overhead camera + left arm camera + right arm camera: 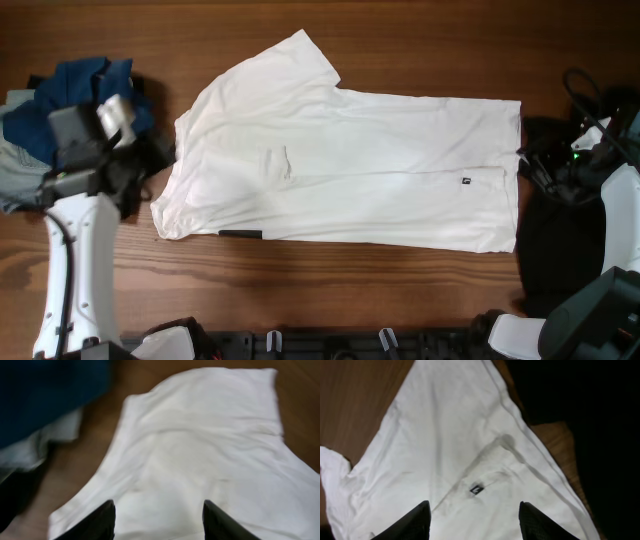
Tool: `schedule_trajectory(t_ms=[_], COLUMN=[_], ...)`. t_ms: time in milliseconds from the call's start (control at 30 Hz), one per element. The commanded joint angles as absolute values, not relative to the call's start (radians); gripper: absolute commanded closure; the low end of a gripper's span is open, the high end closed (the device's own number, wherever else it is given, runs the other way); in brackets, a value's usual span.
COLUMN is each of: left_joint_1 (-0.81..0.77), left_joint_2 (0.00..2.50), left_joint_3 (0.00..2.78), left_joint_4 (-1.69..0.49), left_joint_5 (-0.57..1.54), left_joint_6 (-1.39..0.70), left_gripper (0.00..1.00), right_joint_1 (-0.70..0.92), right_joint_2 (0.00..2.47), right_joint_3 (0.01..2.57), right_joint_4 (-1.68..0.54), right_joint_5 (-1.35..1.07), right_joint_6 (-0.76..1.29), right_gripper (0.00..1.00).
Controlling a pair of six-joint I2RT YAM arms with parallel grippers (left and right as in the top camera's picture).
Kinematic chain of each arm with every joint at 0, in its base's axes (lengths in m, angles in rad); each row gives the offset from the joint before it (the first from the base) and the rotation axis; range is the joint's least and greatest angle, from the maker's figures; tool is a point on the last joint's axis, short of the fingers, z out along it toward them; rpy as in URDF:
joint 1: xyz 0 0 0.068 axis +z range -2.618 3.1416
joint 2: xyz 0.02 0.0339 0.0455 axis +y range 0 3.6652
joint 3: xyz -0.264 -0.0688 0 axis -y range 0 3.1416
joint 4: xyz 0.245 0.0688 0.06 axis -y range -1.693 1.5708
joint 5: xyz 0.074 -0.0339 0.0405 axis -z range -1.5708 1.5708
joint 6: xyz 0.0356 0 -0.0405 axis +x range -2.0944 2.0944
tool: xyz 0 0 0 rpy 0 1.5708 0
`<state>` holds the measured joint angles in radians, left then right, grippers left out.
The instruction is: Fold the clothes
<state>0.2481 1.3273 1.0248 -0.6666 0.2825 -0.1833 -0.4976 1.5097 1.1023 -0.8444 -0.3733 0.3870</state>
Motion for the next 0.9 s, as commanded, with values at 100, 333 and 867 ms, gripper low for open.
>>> schedule_trajectory(t_ms=[100,333,867], left_joint_1=[-0.039,-0.155,-0.21], left_joint_2=[1.545,2.064,2.419], left_joint_3=[1.187,1.587,1.642], left_joint_4=[-0.446,-0.336,0.092], left_joint_5=[0.242,0.242,0.058], left_joint_6=[-0.06,0.022,0.128], left_gripper=[0.35,0.29,0.28], right_joint_1=[-0.446,-0.446,-0.446], right_joint_2=[1.494,1.494,1.494], right_joint_3=[1.131,1.131,1.13], right_joint_4=[-0.826,-0.826,-0.827], right_joint_5=[-0.419,-0.419,-0.416], right_joint_6=[0.365,0.366,0.367], right_gripper=[0.42,0.42,0.42])
